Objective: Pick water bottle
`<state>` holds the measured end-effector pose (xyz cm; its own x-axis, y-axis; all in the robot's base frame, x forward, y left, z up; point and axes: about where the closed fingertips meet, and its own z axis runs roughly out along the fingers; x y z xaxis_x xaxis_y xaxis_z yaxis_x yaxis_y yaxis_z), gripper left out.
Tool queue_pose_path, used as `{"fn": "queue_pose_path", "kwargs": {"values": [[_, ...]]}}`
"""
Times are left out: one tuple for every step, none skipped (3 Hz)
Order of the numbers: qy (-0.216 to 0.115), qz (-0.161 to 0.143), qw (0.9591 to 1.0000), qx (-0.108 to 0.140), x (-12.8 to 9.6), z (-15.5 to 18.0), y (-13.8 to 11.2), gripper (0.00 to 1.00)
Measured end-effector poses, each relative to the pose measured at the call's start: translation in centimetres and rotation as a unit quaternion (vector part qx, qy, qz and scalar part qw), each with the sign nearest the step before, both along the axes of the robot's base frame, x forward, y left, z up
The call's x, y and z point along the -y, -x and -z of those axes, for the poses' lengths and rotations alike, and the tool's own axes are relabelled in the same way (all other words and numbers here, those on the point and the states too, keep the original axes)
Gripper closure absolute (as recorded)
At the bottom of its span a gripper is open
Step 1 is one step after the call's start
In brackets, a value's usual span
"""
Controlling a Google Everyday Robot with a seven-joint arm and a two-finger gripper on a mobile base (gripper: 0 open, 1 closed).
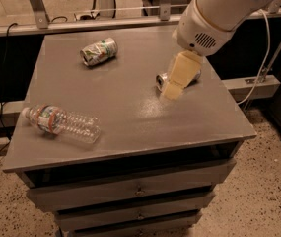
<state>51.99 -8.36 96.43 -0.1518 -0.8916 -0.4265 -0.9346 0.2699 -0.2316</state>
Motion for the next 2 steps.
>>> {"fn": "queue_pose_path", "kwargs": {"values": [[0.0, 0.0, 1.0, 0.0, 0.0, 0.0, 0.0, 0.0], [-0.016, -0.009, 0.9998, 0.003, -1.5, 0.2, -0.1, 0.0]]}}
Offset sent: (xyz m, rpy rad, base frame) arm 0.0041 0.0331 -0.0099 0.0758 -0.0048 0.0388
